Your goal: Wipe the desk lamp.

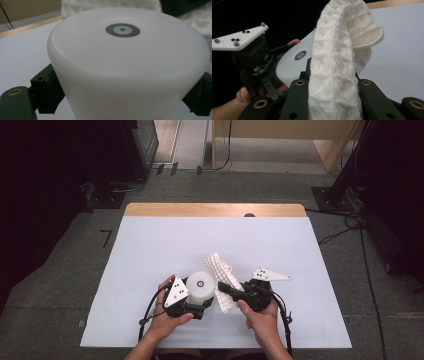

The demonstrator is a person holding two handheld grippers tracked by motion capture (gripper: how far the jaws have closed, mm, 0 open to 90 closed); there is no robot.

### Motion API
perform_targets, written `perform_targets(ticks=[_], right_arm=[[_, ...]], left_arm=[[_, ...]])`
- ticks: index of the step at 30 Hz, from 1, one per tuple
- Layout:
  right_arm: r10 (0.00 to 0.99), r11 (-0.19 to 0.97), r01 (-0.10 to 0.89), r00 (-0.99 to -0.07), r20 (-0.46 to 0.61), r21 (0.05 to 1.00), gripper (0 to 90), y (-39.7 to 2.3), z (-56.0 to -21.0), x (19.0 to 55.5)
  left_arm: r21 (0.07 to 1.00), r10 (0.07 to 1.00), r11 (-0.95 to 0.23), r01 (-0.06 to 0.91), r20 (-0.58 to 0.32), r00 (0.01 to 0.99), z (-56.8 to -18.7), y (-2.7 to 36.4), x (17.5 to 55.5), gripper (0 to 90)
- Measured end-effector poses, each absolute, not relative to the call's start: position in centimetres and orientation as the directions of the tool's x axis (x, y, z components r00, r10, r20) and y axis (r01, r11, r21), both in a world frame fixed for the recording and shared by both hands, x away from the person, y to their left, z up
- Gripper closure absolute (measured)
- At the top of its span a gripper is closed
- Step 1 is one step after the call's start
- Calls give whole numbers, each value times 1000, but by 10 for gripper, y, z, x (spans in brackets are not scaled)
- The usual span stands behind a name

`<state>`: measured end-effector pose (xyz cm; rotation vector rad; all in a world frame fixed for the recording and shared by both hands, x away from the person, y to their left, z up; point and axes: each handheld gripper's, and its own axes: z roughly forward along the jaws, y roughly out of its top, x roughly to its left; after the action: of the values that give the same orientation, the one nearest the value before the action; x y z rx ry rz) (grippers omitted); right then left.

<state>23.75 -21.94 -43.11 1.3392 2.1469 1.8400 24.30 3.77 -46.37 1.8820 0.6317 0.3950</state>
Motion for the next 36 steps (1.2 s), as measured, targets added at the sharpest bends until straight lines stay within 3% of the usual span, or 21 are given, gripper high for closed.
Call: perform_targets(ticks=[11,24,26,32,36], right_arm=[[627,-20,650,-584,516,760,737,-213,-462,247],[659,-50,646,-551,511,761,738,-224,-464,250],[659,-52,649,-549,514,759,737,-225,-464,250],[664,-63,645,-542,515,761,737,-228,-463,250],[670,-68,643,-537,513,763,737,-230,-462,250]], left_arm=[[942,601,-251,222,-28,798,-458,46,246,86],[924,644,-286,254,-12,765,-472,49,253,75],[929,664,-263,260,-21,747,-470,50,252,4],[929,702,-241,279,-32,712,-468,48,247,0],[919,788,-250,304,11,616,-469,33,239,0]])
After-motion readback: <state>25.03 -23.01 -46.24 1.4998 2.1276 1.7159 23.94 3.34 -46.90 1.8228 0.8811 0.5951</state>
